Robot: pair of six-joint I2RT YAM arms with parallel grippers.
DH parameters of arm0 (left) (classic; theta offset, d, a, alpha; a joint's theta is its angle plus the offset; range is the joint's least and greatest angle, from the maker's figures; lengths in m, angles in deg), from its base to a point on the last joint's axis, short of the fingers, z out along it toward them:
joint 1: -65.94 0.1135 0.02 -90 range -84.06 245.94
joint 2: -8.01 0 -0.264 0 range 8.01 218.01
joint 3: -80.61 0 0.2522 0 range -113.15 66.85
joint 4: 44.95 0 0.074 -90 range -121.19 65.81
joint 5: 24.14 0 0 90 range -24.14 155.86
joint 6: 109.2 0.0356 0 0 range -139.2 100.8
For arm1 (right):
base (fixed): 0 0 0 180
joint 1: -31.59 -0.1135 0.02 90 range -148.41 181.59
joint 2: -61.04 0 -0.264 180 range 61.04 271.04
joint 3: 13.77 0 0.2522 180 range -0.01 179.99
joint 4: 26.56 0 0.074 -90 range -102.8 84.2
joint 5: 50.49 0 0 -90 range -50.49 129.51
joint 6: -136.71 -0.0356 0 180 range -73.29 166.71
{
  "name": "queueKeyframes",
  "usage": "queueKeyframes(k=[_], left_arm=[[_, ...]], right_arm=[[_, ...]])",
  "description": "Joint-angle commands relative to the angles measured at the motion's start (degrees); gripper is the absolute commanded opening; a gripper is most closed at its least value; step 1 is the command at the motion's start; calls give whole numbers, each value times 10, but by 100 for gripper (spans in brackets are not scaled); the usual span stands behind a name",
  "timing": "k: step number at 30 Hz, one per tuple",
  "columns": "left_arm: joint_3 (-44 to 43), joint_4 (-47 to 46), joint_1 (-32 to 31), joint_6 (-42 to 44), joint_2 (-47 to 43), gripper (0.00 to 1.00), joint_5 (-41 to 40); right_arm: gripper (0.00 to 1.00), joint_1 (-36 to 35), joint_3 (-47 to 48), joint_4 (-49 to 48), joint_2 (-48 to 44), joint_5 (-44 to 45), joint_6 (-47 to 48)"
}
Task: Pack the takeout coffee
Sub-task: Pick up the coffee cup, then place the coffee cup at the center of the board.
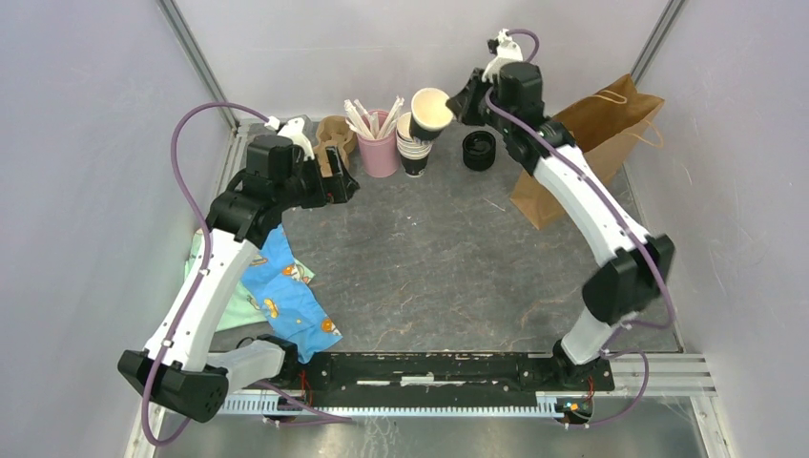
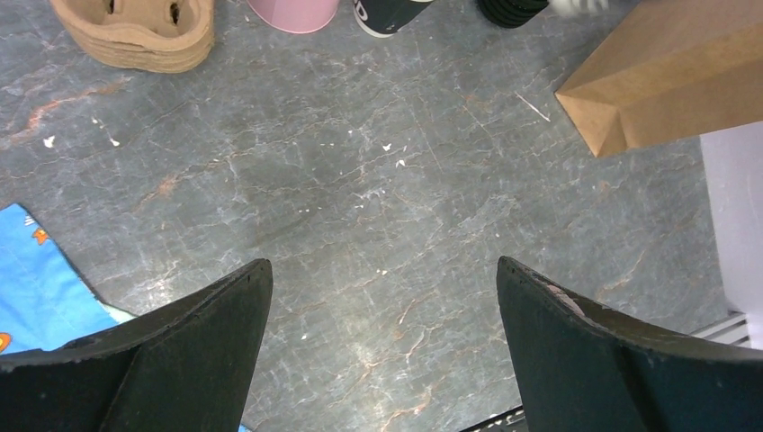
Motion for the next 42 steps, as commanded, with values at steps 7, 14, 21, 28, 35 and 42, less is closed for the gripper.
queueKeyframes(k=[7,14,21,28,35,42], left_arm=[[-40,-1,0,-125,31,100,50],[-53,62,1,-114,75,100,82],[6,18,0,-211,50,100,124],[74,-35,-1,-286,3,100,138],[92,-35,-1,-296,-13,100,135],[94,-35,-1,-280,8,100,155]], right_arm=[[0,-82,-361,48,-266,-275,312],[0,-149,-599,-50,-398,-278,279],[0,-186,-631,-62,-395,-261,297],[0,-196,-636,-56,-379,-229,320],[0,-196,-685,-17,-456,-123,304],[0,-196,-728,-58,-465,-199,251]])
